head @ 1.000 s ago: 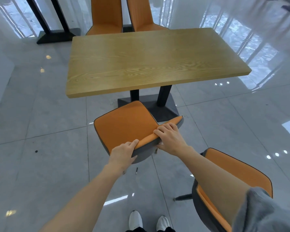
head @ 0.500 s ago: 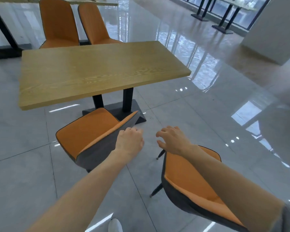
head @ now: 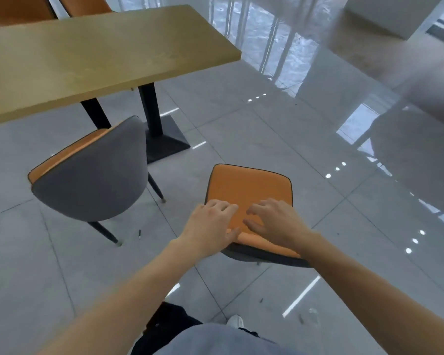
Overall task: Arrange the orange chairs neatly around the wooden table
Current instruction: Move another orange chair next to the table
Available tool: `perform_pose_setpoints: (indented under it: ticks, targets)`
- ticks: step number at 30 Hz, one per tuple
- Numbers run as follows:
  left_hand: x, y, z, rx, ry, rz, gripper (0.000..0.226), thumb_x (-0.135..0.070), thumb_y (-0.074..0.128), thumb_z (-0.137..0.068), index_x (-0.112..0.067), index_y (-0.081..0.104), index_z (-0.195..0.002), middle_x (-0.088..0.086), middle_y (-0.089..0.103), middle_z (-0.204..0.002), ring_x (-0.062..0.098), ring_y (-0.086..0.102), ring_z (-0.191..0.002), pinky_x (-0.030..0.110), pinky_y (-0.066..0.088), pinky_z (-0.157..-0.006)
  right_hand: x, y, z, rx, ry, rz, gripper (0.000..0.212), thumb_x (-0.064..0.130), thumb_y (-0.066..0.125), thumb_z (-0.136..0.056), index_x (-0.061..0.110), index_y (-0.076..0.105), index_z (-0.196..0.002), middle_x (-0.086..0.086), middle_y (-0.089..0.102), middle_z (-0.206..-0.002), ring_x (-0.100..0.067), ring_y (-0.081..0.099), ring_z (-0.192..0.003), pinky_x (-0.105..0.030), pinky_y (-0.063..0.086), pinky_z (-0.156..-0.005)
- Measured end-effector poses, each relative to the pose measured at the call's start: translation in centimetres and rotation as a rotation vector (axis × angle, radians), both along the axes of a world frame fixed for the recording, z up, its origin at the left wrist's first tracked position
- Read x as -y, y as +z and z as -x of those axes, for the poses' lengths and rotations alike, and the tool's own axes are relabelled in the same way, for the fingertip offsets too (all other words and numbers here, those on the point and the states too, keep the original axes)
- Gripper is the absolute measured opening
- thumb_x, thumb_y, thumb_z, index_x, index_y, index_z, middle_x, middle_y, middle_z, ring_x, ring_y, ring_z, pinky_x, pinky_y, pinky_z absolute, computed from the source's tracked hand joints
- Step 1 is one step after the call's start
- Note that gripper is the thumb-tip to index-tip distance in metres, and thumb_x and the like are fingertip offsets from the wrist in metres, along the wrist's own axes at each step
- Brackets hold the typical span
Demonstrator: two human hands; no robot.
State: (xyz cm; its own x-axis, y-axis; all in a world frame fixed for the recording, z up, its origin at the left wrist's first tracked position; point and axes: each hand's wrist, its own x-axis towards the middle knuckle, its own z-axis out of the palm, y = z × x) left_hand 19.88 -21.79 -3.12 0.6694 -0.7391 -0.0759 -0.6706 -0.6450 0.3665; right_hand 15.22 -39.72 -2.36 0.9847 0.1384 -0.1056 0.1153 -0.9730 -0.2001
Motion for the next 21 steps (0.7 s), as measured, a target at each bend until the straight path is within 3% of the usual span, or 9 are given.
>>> perform_pose_setpoints:
  ticks: [5, 8, 11, 14, 17, 21]
  targets:
    - [3.8, -3.6, 4.1, -0.104, -0.13, -0.21, 0.075, -0.058, 0.052, -0.086, -0.02, 0.026, -0.145, 0.002, 0.036, -0.149, 0.022, 0.028, -0.137, 0.047, 0.029, -0.11, 4.1, -2.7, 6.1, -0.168, -0.065, -0.005, 0.062, 0.069, 0.028, -0.086, 0.023, 0.059, -0.115, 0.0, 0.065, -0.106, -0.018, 0.056, -0.093, -0.037, 0.051, -0.08]
    - [4.8, -5.3, 5.2, -0.049, -0.123, -0.269, 0.078, -0.056, 0.058, -0.081, -0.024, 0.026, -0.144, 0.002, 0.038, -0.147, 0.024, 0.031, -0.135, 0.047, 0.025, -0.11, 6.1, -4.1, 8.8, -0.189, -0.094, -0.044, 0.064, 0.07, 0.043, -0.083, 0.026, 0.048, -0.129, 0.003, 0.058, -0.124, -0.019, 0.053, -0.106, -0.036, 0.045, -0.09]
    - [5.7, -6.6, 5.4, 0.027, -0.069, -0.28, 0.072, -0.051, 0.063, -0.079, -0.023, 0.035, -0.139, 0.003, 0.05, -0.136, 0.026, 0.045, -0.124, 0.046, 0.033, -0.104, 8.0, -5.9, 10.9, -0.159, -0.104, 0.038, 0.074, 0.068, 0.058, -0.075, 0.023, 0.046, -0.134, 0.0, 0.058, -0.129, -0.023, 0.056, -0.112, -0.04, 0.045, -0.091]
    - [6.2, -7.4, 5.2, 0.083, -0.055, -0.281, 0.054, -0.044, 0.077, -0.066, -0.021, 0.06, -0.113, 0.0, 0.07, -0.102, 0.023, 0.065, -0.093, 0.036, 0.048, -0.081, 9.3, -7.4, 11.6, -0.066, -0.19, 0.092, 0.062, 0.05, 0.078, -0.064, 0.019, 0.062, -0.116, -0.002, 0.07, -0.109, -0.026, 0.067, -0.089, -0.037, 0.053, -0.069]
    - [6.3, -7.6, 5.0, 0.137, -0.04, -0.265, 0.038, -0.033, 0.087, -0.046, -0.021, 0.065, -0.074, -0.004, 0.066, -0.06, 0.019, 0.062, -0.052, 0.026, 0.045, -0.055, 9.8, -8.4, 11.5, 0.044, -0.191, 0.087, 0.043, 0.032, 0.086, -0.052, 0.017, 0.07, -0.09, -0.001, 0.074, -0.082, -0.023, 0.066, -0.063, -0.025, 0.046, -0.048]
    - [6.3, -7.6, 4.7, 0.185, -0.035, -0.213, 0.028, -0.018, 0.083, -0.044, -0.02, 0.061, -0.061, -0.003, 0.061, -0.049, 0.02, 0.055, -0.042, 0.024, 0.04, -0.049, 10.1, -9.1, 11.1, 0.163, -0.162, 0.063, 0.034, 0.023, 0.085, -0.048, 0.015, 0.07, -0.077, 0.001, 0.072, -0.068, -0.022, 0.064, -0.053, -0.019, 0.034, -0.045]
